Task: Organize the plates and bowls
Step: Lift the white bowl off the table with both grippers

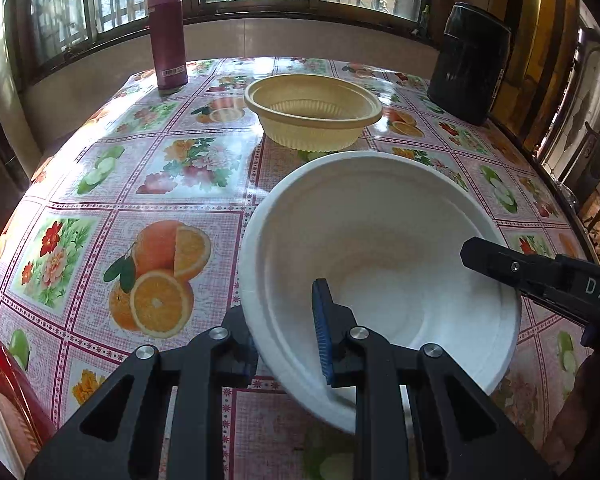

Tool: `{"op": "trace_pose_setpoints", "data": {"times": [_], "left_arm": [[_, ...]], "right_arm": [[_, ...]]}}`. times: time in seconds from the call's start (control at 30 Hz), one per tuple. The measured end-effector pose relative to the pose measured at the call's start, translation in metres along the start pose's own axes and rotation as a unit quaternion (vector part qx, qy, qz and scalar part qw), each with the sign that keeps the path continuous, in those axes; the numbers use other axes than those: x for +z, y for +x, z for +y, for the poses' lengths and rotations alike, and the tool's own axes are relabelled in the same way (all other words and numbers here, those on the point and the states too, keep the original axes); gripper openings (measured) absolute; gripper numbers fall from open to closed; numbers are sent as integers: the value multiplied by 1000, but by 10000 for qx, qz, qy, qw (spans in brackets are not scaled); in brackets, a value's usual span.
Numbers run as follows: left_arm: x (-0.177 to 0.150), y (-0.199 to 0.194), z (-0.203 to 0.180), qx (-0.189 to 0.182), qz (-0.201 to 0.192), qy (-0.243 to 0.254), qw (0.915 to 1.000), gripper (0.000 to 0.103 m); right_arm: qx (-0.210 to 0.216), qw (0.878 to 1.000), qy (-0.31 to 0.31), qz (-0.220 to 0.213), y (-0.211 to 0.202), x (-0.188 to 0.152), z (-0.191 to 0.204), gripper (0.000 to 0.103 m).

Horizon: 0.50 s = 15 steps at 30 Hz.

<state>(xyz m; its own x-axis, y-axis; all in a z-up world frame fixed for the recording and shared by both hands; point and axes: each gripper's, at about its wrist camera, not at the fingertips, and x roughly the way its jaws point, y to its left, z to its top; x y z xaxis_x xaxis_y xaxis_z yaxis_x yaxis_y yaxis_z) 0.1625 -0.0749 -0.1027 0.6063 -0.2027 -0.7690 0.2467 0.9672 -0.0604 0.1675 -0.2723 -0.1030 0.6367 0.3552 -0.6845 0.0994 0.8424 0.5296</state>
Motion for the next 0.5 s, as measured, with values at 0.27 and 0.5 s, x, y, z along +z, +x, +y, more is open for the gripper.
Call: {"op": "trace_pose_setpoints", "data": {"times": [0.27,0.5], "left_arm": [[-21,-14,-13,-4,84,238,9997,21],[-37,-31,-19,-31,58,360,9993,21]], "right_arm": [[63,10000,38,35,-16,-22,-2,9],[121,9999,57,-40,-36,-38,-4,9]]}}
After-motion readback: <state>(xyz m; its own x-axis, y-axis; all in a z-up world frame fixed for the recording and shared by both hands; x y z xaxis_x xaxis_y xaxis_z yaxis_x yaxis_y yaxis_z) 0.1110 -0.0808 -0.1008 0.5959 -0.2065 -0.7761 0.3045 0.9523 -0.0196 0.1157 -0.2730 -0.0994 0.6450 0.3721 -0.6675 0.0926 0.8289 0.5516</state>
